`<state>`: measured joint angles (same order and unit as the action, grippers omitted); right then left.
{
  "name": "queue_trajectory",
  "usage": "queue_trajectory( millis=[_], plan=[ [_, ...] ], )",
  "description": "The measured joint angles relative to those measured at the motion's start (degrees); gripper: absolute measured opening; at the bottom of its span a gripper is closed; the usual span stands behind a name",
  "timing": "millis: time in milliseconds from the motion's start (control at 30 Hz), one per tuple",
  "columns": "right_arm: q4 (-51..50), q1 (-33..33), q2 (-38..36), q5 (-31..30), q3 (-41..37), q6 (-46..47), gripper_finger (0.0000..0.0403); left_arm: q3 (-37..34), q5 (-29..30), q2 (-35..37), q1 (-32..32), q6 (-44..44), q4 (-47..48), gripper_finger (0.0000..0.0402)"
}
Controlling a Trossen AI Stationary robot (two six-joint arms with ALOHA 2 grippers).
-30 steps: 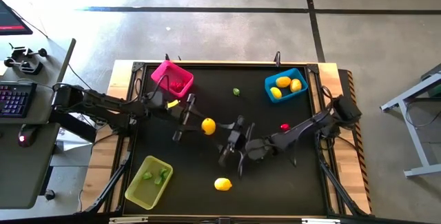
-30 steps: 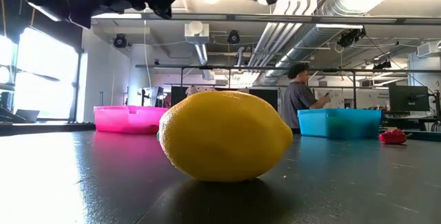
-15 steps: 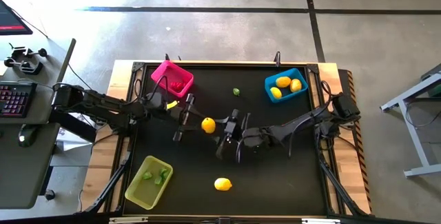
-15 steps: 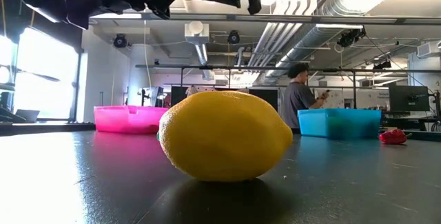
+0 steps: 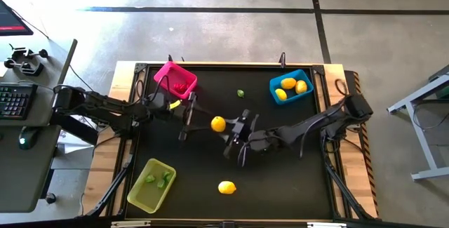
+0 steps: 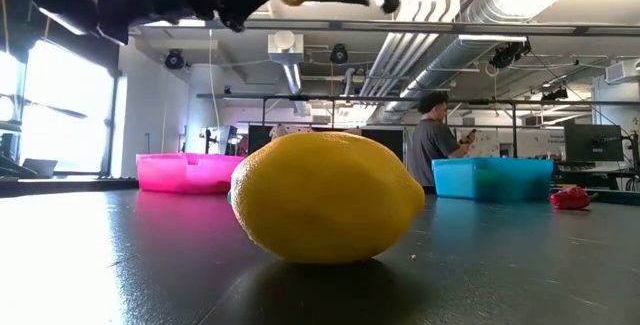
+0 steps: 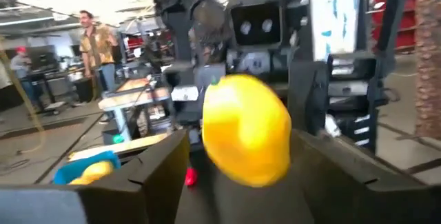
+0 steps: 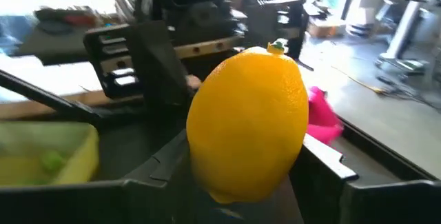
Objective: Sort produce into baskets
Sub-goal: Put the yellow lemon into the blue bin
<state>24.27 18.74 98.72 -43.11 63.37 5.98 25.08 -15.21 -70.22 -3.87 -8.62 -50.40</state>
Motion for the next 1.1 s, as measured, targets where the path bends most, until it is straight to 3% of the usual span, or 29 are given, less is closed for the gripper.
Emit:
queue_trajectory(
  millis=[167, 333, 467, 600, 700, 867, 1100],
  plan=[
    [-16.2, -1.2, -6.1, -4.2, 0.0, 5.9, 0.0172, -4.2, -0.1, 0.0, -2.2, -0.6, -3.7, 0.0253],
    [-42.0, -5.7, -13.7, -4.9, 0.0, 18.1, 0.0172, -9.0, -0.2, 0.0, -4.1, 1.5, -8.0, 0.0254],
    [-65.9, -12.8, -18.6, -4.2, 0.0, 28.7, 0.0172, -10.8, -0.2, 0.0, -4.9, 2.1, -10.0, 0.0254],
    [-81.7, -22.1, -19.8, -1.1, 0.0, 29.8, 0.0169, -11.0, -0.1, 0.0, -5.6, 2.1, -10.1, 0.0255],
    [-85.8, -30.0, -19.4, 2.8, -0.7, 24.3, 0.0169, -11.0, -0.1, 0.0, -5.6, 2.1, -10.2, 0.0255],
    [-81.7, -41.0, -19.2, 11.7, -4.7, 10.8, 0.0169, -11.0, -0.1, 0.0, -5.6, 2.1, -9.8, 0.0255],
    [-78.6, -50.5, -19.2, 16.5, -8.7, 4.7, 0.0168, -11.0, 0.0, 0.0, -5.6, 2.0, -9.9, 0.0255]
  ],
)
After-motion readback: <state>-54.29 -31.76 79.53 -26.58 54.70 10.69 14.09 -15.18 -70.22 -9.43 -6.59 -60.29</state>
